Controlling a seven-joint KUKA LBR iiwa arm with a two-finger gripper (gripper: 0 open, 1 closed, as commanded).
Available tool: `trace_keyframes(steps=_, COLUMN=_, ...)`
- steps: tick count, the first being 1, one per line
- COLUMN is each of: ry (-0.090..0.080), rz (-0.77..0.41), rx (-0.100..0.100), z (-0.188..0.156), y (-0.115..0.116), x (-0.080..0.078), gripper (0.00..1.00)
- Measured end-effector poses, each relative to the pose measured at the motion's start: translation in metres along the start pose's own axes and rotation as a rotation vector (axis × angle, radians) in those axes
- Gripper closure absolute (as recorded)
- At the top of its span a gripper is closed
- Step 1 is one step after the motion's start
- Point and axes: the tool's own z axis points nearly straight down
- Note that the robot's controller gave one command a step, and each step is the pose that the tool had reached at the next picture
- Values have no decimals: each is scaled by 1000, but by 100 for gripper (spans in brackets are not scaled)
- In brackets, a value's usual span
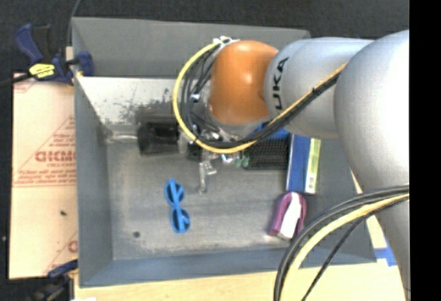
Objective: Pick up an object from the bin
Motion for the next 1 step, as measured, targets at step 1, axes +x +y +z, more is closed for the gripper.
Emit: trace_keyframes(steps=1, ry=-40, rz=11, rx=1, z=-96, y=8, x=-2, gripper=0)
